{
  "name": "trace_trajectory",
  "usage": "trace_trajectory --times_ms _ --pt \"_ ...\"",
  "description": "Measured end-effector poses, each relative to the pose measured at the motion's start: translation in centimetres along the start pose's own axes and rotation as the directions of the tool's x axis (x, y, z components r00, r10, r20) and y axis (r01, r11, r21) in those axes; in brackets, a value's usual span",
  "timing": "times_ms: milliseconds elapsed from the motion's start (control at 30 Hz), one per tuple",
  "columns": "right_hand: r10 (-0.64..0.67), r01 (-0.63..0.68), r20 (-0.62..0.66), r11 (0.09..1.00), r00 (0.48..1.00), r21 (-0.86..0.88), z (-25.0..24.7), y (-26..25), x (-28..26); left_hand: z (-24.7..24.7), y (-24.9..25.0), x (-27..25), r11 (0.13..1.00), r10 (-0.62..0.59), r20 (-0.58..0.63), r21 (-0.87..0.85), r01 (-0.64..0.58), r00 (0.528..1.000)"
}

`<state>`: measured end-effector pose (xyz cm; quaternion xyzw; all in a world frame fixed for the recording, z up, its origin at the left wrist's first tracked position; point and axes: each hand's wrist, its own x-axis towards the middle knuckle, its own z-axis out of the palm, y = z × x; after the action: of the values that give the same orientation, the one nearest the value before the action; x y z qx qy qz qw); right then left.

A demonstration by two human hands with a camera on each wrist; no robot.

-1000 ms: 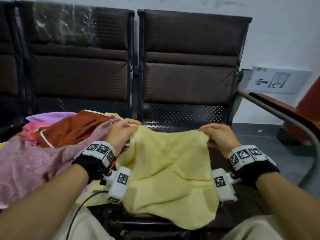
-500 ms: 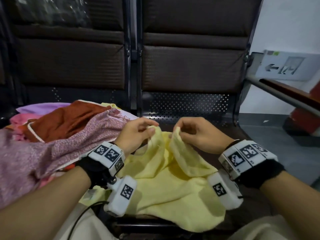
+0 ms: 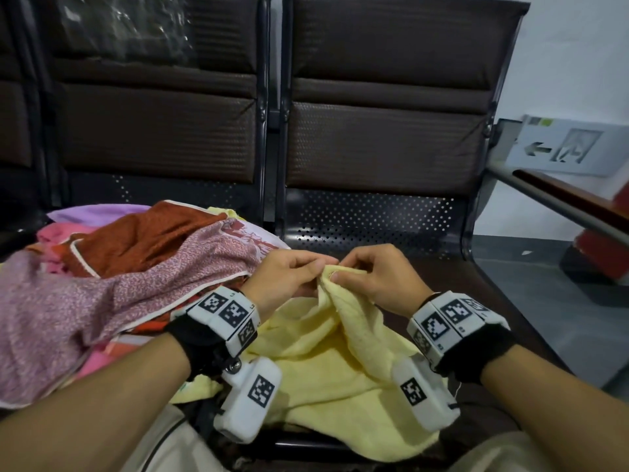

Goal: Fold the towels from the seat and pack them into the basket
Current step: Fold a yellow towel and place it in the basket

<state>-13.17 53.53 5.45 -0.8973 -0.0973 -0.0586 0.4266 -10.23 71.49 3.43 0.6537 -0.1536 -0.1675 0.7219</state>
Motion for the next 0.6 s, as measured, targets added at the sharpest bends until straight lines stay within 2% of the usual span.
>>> trace_trajectory --times_ms 67,167,267,367,467,533,600 --pt "0.009 -0.009 -0.008 1.000 1.000 0.000 0.0 0.1 0.0 0.1 0.0 -0.2 1.000 0.001 0.027 0.004 -0.001 1.000" --pt "0.018 -0.018 -0.005 0.999 1.000 0.031 -0.1 0.2 0.0 0.2 0.2 -0.3 0.994 0.035 0.038 0.104 -0.038 0.999" --pt "-0.002 0.000 0.049 1.000 0.999 0.028 -0.6 0.2 0.1 0.1 0.6 -0.3 0.975 0.069 0.033 0.207 -0.075 0.997" --pt "-0.020 0.055 0.178 0.979 0.984 -0.198 -1.6 0.7 0.0 -0.3 0.9 0.0 0.923 0.153 -0.047 0.363 -0.126 0.987" --pt "0.070 0.105 0.321 0.861 0.945 -0.498 -3.0 1.7 -0.2 -1.6 1.1 0.2 0.883 0.252 -0.171 0.443 -0.154 0.953" --pt "0.120 0.111 0.321 0.779 0.940 -0.617 -4.1 2.2 -0.4 -2.3 1.2 0.1 0.861 0.294 -0.206 0.480 -0.166 0.933" --pt "0.093 0.118 0.270 0.732 0.958 -0.671 -4.7 2.5 -0.6 -2.7 1.3 -0.3 0.838 0.309 -0.187 0.517 -0.174 0.932"
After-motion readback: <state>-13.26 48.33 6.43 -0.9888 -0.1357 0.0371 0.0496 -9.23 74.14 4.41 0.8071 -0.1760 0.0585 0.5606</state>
